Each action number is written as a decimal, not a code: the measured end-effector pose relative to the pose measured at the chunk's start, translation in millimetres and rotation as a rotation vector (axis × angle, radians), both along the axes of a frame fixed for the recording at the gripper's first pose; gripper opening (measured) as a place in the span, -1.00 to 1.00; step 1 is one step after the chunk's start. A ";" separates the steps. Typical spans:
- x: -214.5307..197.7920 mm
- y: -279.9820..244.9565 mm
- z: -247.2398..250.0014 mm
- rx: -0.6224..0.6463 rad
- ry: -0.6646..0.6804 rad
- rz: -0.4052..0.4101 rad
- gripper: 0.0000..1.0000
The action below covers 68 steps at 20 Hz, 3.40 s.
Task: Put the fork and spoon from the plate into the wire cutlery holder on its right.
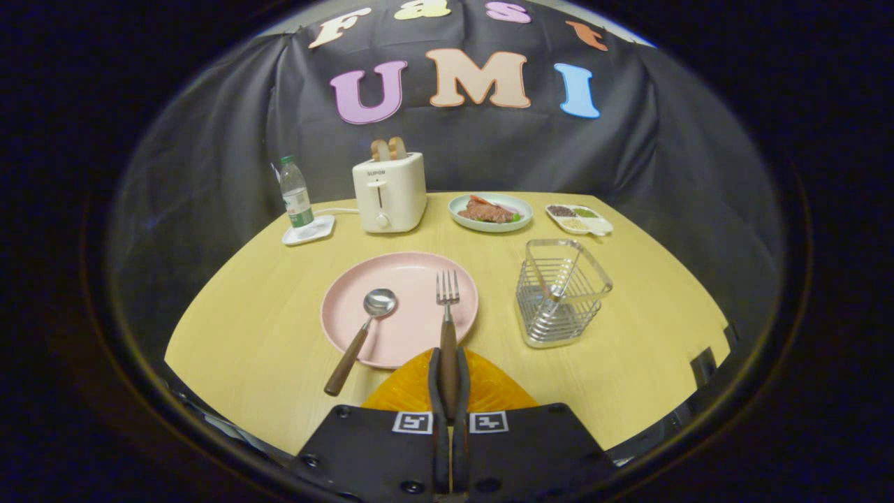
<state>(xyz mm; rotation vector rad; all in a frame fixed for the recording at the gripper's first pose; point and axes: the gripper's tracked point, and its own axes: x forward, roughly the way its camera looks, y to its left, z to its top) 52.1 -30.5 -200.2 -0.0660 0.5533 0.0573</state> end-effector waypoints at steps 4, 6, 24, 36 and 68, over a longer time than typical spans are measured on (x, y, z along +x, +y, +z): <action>3.4 -21.7 44.7 0.001 -0.028 -0.008 -0.90; 3.1 -35.6 61.0 0.013 -0.014 -0.014 -0.90; 24.8 -120.0 42.9 -0.055 0.481 0.064 -0.89; 59.8 -129.4 7.7 -0.069 0.613 0.002 -0.83; 56.8 -22.0 124.0 0.127 -0.168 -0.110 0.95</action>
